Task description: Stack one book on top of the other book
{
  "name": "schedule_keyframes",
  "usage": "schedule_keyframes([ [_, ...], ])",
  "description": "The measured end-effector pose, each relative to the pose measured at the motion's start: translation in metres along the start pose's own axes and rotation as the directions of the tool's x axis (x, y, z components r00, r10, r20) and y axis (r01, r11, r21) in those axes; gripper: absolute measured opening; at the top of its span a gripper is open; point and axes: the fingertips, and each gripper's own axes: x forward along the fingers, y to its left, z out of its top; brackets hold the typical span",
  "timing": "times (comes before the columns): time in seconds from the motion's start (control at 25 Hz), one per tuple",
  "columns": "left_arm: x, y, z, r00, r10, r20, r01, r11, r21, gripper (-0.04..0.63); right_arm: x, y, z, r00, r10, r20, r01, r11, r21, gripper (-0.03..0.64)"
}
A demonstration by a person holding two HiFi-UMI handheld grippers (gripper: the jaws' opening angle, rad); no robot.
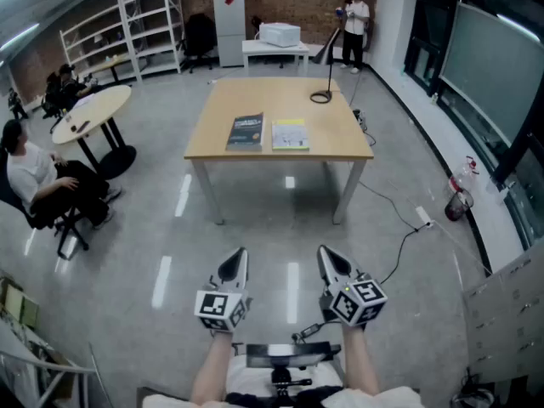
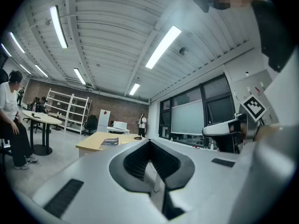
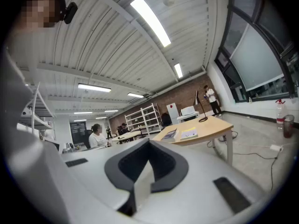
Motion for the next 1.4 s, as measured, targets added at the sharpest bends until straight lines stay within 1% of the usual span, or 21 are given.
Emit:
schedule_keyframes([
  [0.16,0.014,0.004,0.004,1.000,-0.030,-0.008,0.030,1.000,-0.001,0.003,0.009,-0.005,0.009,1.000,-0.004,0.030,0.004,1.000,-0.006,-0.002],
  [0.4,0.012,0.011,0.004,0.999,-0.031,-0.017,0.030,0.999,-0.016,0.003,0.014,0.000,0.006,1.000,-0.002,0.026,0.002,1.000,-0.005,-0.002],
  [0.6,0.007,0.015,0.002,0.999,-0.036,-0.035,0.036,0.999,-0.021,0.003,0.011,0.004,0.006,0.999,0.015,0.046,-0.017,0.999,0.050,-0.002],
  [0.8,0.003,0.020,-0.005,0.999,-0.018,-0.035,0.017,0.999,-0.034,0.003,0.009,0.002,-0.002,0.999,0.031,0.036,-0.033,0.998,0.062,-0.002],
  [0.96,0.003,0.021,-0.006,1.000,-0.013,-0.011,0.012,0.999,-0.042,0.003,0.011,-0.001,-0.012,0.998,0.067,0.004,-0.067,0.988,0.138,-0.002],
  [1.12,0.010,0.013,-0.005,1.000,-0.012,0.002,0.012,0.999,-0.035,0.003,0.007,-0.011,-0.011,0.998,0.056,-0.001,-0.055,0.988,0.143,-0.002],
  [1.2,0.016,0.007,-0.009,1.000,-0.027,-0.005,0.026,0.999,-0.048,0.003,0.005,-0.023,-0.015,0.999,0.032,-0.021,-0.028,0.988,0.149,-0.002],
  [1.28,0.022,0.002,-0.015,0.998,-0.055,-0.018,0.053,0.995,-0.085,0.003,0.004,-0.038,-0.024,0.998,-0.014,-0.064,0.024,0.988,0.153,-0.002],
  [1.32,0.024,0.000,-0.018,0.998,-0.063,-0.019,0.060,0.992,-0.107,0.003,0.003,-0.044,-0.029,0.997,-0.022,-0.080,0.035,0.986,0.160,-0.002],
  [1.4,0.026,-0.004,-0.023,0.999,-0.049,-0.007,0.048,0.991,-0.126,0.003,0.001,-0.049,-0.034,0.996,0.014,-0.085,0.003,0.980,0.200,-0.002],
])
